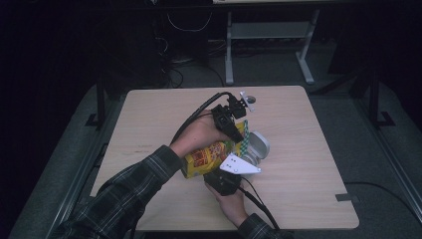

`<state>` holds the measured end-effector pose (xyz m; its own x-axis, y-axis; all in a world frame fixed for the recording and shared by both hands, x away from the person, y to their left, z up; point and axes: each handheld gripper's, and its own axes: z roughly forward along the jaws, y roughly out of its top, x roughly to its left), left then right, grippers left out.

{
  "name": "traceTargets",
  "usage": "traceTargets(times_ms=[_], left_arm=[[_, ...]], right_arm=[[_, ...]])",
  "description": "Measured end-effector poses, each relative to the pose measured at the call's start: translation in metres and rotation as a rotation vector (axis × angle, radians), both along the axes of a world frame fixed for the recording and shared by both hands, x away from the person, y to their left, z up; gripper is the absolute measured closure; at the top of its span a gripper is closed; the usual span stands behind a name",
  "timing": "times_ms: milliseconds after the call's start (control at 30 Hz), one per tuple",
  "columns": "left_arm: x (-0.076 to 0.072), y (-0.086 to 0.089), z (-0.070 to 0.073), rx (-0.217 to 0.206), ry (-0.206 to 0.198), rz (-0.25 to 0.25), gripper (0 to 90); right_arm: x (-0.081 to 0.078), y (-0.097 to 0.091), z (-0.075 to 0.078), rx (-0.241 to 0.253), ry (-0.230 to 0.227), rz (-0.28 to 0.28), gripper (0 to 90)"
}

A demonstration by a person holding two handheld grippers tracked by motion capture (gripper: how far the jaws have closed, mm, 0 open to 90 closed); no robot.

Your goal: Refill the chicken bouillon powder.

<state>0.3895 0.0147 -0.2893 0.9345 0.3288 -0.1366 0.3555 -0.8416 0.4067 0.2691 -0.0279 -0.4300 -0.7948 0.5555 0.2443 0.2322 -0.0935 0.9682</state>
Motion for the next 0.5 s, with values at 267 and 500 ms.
traceTargets(times_ms=[267, 500], left_arm=[[0.0004, -0.0008, 0.0006, 0.01, -0.001, -0.008, 89.7], [0.0004, -0.0008, 0.0006, 0.011, -0.002, -0.008, 89.7]], right_arm=[[0.0003, -0.0001, 0.0002, 0.004, -0.001, -0.001, 89.8], [0.0005, -0.0001, 0.0003, 0.004, -0.003, 0.001, 89.8]])
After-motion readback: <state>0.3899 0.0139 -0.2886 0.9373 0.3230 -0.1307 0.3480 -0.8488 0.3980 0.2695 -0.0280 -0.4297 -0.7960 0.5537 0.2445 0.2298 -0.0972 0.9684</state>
